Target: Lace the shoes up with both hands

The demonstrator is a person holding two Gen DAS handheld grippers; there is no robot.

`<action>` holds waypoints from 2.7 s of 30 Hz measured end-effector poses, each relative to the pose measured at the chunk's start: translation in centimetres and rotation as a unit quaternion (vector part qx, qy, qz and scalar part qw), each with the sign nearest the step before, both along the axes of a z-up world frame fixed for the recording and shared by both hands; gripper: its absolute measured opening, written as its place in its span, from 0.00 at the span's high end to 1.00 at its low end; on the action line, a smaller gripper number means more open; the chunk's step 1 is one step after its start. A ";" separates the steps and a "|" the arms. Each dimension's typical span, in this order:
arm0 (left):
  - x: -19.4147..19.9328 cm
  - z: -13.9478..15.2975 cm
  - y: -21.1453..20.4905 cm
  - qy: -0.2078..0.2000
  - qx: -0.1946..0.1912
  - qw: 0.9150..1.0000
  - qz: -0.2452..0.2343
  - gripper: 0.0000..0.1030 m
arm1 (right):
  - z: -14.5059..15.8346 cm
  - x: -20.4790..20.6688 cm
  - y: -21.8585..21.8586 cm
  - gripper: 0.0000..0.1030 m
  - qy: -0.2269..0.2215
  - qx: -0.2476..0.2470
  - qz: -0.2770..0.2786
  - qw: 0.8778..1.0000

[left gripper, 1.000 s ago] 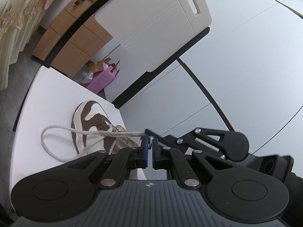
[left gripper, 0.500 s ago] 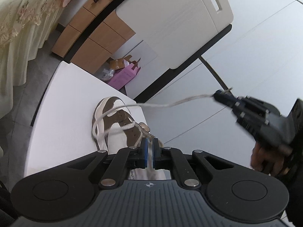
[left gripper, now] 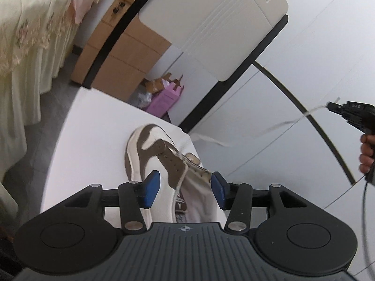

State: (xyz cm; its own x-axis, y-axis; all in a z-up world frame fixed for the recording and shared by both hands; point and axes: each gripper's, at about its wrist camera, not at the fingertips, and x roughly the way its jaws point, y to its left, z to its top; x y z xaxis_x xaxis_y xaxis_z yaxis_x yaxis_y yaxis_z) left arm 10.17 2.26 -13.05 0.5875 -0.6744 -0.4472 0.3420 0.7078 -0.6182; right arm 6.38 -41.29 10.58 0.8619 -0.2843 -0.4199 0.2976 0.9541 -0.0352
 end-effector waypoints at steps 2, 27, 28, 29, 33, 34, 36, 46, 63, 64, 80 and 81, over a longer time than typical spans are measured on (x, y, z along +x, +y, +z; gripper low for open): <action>-0.1 0.1 -0.4 -0.011 0.019 1.000 0.003 0.49 | -0.1 -1.0 -2.0 0.97 -0.006 0.034 -0.031 0.999; 3.2 -1.3 -0.6 0.000 -0.096 0.995 -0.012 0.48 | -17.0 0.8 13.7 0.97 0.208 -0.090 0.233 0.946; 3.3 -1.5 -0.4 0.008 -0.115 0.993 -0.013 0.47 | -17.5 1.0 14.6 0.97 0.215 -0.095 0.245 0.940; 3.4 -1.6 -0.3 0.013 -0.126 0.992 -0.017 0.47 | -17.9 1.1 15.5 0.97 0.219 -0.103 0.257 0.936; 3.4 -1.6 -0.8 0.012 -0.148 0.988 -0.047 0.48 | -18.3 1.2 18.4 0.97 0.227 -0.118 0.296 0.920; 3.4 -1.5 -1.0 0.006 -0.152 0.987 -0.056 0.49 | -18.3 1.2 19.0 0.97 0.228 -0.118 0.302 0.918; 3.2 -1.2 -1.6 -0.005 -0.160 0.984 -0.074 0.49 | -18.2 1.4 19.9 0.97 0.231 -0.120 0.311 0.914; 3.0 -1.4 -3.3 -0.008 -0.165 0.980 -0.106 0.69 | -17.9 1.9 21.8 0.97 0.245 -0.115 0.335 0.903; 3.5 -2.2 -2.4 0.021 -0.228 0.967 -0.110 0.97 | -16.2 -0.6 22.4 0.64 0.196 -0.154 0.385 0.889; 3.5 -2.3 -2.4 0.022 -0.226 0.967 -0.111 0.97 | -16.2 -0.7 22.5 0.67 0.194 -0.157 0.386 0.888; 2.9 -1.3 -3.4 -0.001 -0.123 0.989 -0.087 0.95 | -17.1 0.8 21.4 0.97 0.203 -0.135 0.370 0.896; 2.8 -1.2 -3.6 -0.004 -0.097 0.992 -0.084 0.95 | -17.4 1.3 21.2 0.97 0.208 -0.132 0.365 0.898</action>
